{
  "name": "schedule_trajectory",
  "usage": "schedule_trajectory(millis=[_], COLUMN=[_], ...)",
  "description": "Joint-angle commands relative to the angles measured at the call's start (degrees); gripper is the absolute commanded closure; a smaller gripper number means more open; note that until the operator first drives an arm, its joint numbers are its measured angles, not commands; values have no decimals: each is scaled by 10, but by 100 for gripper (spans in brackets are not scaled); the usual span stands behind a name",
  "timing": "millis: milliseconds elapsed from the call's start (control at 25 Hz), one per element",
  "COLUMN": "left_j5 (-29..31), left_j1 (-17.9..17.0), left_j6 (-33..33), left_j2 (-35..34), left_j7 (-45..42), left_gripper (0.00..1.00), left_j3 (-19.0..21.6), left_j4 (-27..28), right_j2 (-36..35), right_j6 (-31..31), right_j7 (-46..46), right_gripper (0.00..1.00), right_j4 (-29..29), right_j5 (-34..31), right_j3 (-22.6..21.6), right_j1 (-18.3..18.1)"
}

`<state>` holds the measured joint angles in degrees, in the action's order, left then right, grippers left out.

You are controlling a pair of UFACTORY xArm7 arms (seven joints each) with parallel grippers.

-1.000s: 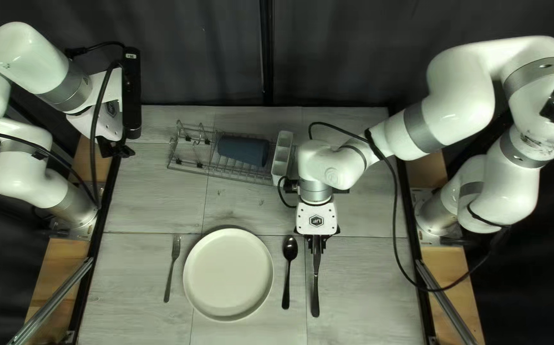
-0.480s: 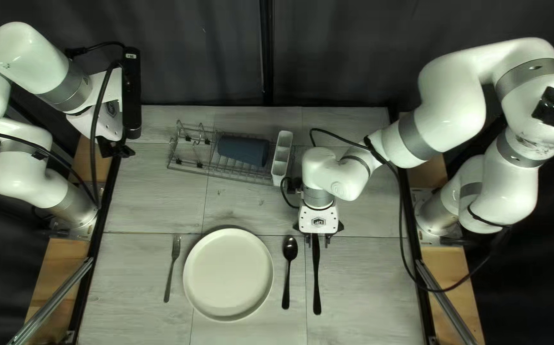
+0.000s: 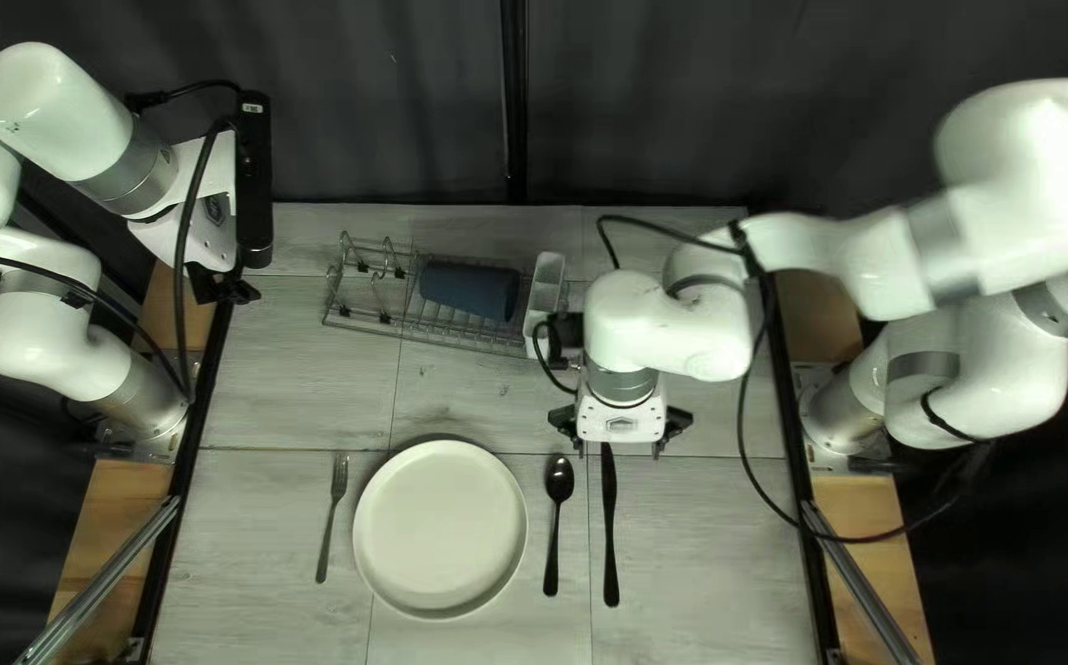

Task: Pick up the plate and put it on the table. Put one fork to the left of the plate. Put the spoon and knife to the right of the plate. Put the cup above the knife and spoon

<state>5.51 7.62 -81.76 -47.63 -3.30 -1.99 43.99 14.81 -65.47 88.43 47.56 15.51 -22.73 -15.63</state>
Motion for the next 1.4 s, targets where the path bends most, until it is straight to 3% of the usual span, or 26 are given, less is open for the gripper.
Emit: schedule_trajectory(millis=[40,280,360,480,600,920,1040,1120,1200,1400], left_j5=[0,0,0,0,0,0,0,0,0,0], left_j1=[0,0,0,0,0,0,0,0,0,0], left_j6=[0,0,0,0,0,0,0,0,0,0], left_j2=[0,0,0,0,0,0,0,0,0,0], left_j7=[0,0,0,0,0,0,0,0,0,0], left_gripper=[0,0,0,0,0,0,0,0,0,0], left_j3=[0,0,0,0,0,0,0,0,0,0], left_j4=[0,0,0,0,0,0,0,0,0,0], right_j2=[13,10,19,54,70,70,161,264,302,302], right_j6=[-15,-16,-51,-161,-196,-193,-201,-213,-211,-211], right_j7=[0,-12,-70,-226,-343,-348,-430,-518,-575,-584], right_gripper=[0,0,0,0,0,0,0,0,0,0], right_j4=[12,12,27,84,93,90,48,14,3,6], right_j5=[-14,-21,-26,-62,-72,-81,-94,-114,-125,-128], right_j3=[-3,-5,9,42,63,59,76,107,125,129], right_j1=[0,3,7,29,47,49,74,107,123,122])
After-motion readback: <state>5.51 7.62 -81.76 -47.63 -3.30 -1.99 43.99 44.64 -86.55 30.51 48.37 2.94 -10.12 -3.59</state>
